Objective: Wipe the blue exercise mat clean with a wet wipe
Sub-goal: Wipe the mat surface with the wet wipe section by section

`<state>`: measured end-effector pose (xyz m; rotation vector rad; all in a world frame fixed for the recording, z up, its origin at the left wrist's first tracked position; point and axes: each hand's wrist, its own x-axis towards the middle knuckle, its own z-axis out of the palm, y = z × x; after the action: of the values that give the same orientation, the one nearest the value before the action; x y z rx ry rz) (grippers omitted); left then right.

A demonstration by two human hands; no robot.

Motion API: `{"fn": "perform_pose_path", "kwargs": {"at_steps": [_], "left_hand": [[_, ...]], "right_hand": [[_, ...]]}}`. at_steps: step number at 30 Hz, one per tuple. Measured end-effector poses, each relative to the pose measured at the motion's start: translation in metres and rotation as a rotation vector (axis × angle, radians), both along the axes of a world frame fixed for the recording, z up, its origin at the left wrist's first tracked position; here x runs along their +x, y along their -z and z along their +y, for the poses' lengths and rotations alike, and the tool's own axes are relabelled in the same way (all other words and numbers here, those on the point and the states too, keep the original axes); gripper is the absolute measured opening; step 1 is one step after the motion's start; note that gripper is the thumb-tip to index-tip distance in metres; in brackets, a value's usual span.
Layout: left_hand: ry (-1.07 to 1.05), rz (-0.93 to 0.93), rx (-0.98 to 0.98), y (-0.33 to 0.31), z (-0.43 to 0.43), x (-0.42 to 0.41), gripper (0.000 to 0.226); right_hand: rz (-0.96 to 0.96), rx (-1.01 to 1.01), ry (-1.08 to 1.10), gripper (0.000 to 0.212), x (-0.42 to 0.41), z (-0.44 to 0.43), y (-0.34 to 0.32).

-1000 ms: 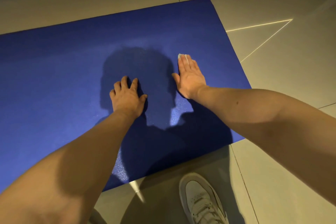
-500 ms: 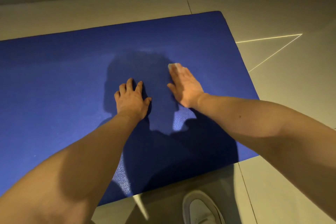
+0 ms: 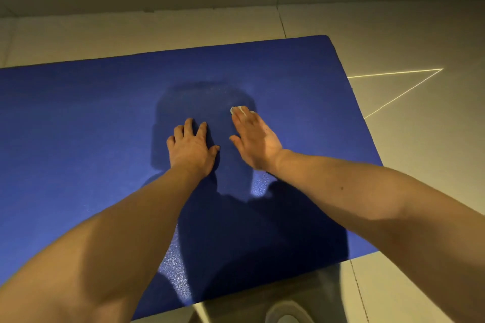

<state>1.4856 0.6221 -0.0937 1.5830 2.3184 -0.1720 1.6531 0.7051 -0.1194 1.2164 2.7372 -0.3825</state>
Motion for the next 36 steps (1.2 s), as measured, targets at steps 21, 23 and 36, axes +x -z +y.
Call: {"fn": "perform_pose_path", "kwargs": {"at_steps": [21,23,36], "left_hand": [[0.019,0.001,0.028,0.004,0.009,-0.011,0.075],[0.023,0.007,0.025,0.004,0.010,-0.012,0.076],[0.001,0.012,0.028,0.005,0.029,-0.016,0.076]], "right_hand": [[0.050,0.018,0.157,0.069,-0.003,0.069,0.003],[0.055,-0.035,0.264,0.069,0.008,0.091,0.000],[0.102,-0.004,0.061,0.068,-0.038,0.072,0.011]]}}
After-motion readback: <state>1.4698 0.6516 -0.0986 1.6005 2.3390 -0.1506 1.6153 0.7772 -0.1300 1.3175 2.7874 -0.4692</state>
